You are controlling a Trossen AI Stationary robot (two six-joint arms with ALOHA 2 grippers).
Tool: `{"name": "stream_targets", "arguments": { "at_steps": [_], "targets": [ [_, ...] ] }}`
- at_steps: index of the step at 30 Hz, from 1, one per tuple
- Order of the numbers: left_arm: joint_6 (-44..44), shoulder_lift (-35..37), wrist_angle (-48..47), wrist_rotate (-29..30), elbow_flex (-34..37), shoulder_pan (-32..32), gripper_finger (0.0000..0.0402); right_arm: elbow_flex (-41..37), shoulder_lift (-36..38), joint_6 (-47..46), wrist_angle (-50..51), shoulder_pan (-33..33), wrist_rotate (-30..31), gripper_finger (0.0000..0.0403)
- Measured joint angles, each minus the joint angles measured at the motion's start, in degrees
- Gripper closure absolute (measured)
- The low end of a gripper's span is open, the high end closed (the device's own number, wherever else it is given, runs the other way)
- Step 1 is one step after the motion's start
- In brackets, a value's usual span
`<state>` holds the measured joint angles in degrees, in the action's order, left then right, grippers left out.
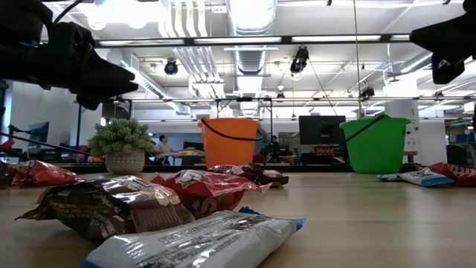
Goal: Organize candy in baskets
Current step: Put the brown chocolate bar into the black bucket
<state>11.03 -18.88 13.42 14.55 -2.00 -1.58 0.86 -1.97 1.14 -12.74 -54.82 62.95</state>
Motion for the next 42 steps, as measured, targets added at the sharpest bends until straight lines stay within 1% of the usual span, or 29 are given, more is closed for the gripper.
{"name": "stream_targets", "arguments": {
  "at_steps": [4, 8, 12, 16, 20, 24, 27, 31, 35, 39, 42],
  "targets": [
    [0.1, -0.8, 0.0, 0.0, 0.0, 0.0, 0.0233, 0.0, 0.0, 4.7, 0.0, 0.0, -1.1, 0.0390],
    [1.4, -1.4, 0.2, 0.0, 0.0, 0.0, 0.0233, 0.0, 0.0, 1.5, 0.0, 0.1, 0.3, 0.0390],
    [3.0, -1.8, 2.1, 0.0, 0.0, 0.0, 0.0233, 0.0, 0.0, 1.9, 0.2, 0.1, -3.5, 0.0390],
    [3.2, -1.8, 3.9, 0.0, 0.0, 0.0, 0.0233, 0.0, 0.0, 1.2, 0.4, 0.1, -5.0, 0.0385],
    [3.1, -1.9, 4.1, 0.0, 0.0, 0.0, 0.0233, 0.0, 0.0, 1.2, 0.5, 0.1, -5.0, 0.0358],
    [3.0, -2.4, 4.1, 0.0, 0.0, 0.0, 0.0233, 0.0, 0.0, 0.1, 0.4, 0.1, -4.6, 0.0310],
    [3.0, -3.1, 4.1, 0.0, 0.0, 0.0, 0.0233, 0.0, 0.0, -1.8, 0.4, 0.1, -2.4, 0.0273],
    [3.0, -4.5, 4.1, 0.0, 0.0, 0.0, 0.0233, 0.0, 0.0, -5.5, 0.4, 0.1, -1.6, 0.0238],
    [3.0, -6.8, 3.6, 0.0, 0.0, 0.0, 0.0233, 0.0, 0.0, -8.4, 0.3, 0.1, -1.4, 0.0224],
    [3.0, -9.3, 3.6, 0.0, 0.0, 0.0, 0.0233, 0.0, 0.0, -10.6, -0.2, 0.1, -1.0, 0.0225],
    [3.3, -10.8, 3.6, 0.0, 0.0, 0.0, 0.0233, 0.0, 0.0, -12.2, -0.3, 0.1, 2.3, 0.0230]
  ]
}}
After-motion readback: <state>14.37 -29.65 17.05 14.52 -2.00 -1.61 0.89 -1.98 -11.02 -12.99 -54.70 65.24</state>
